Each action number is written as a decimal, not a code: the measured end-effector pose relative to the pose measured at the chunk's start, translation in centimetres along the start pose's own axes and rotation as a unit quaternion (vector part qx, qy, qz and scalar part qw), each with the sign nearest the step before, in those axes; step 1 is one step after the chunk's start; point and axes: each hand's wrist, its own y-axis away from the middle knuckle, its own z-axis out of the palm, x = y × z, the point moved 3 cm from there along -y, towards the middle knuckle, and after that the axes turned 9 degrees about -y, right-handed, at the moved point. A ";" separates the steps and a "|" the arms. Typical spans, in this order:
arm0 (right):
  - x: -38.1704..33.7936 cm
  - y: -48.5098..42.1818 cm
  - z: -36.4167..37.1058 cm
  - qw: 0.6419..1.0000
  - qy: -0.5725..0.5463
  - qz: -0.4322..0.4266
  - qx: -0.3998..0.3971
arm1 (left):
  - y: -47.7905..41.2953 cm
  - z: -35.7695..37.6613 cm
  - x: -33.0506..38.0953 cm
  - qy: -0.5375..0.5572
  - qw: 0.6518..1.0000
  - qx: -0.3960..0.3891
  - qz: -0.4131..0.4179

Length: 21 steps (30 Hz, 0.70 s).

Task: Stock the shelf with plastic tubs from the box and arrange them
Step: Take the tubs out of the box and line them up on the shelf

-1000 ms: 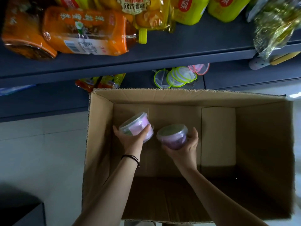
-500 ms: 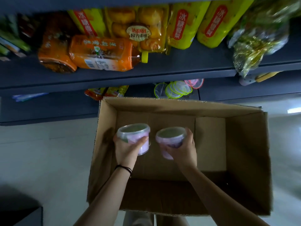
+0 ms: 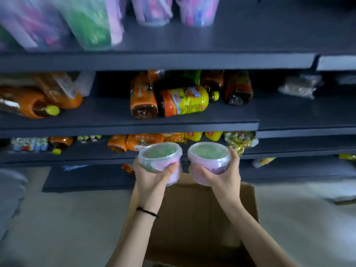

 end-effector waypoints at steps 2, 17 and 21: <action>-4.8 -0.5 -1.1 0.999 -0.006 -0.036 0.008 | -0.6 -0.9 4.4 0.027 0.999 0.011 0.024; -24.3 -2.5 -1.2 0.978 -0.098 -0.181 -0.025 | -6.7 -6.6 22.0 0.058 0.988 0.037 0.139; -26.0 -4.9 0.1 0.977 -0.105 -0.184 -0.013 | -10.4 -5.5 24.1 0.021 0.985 0.054 0.163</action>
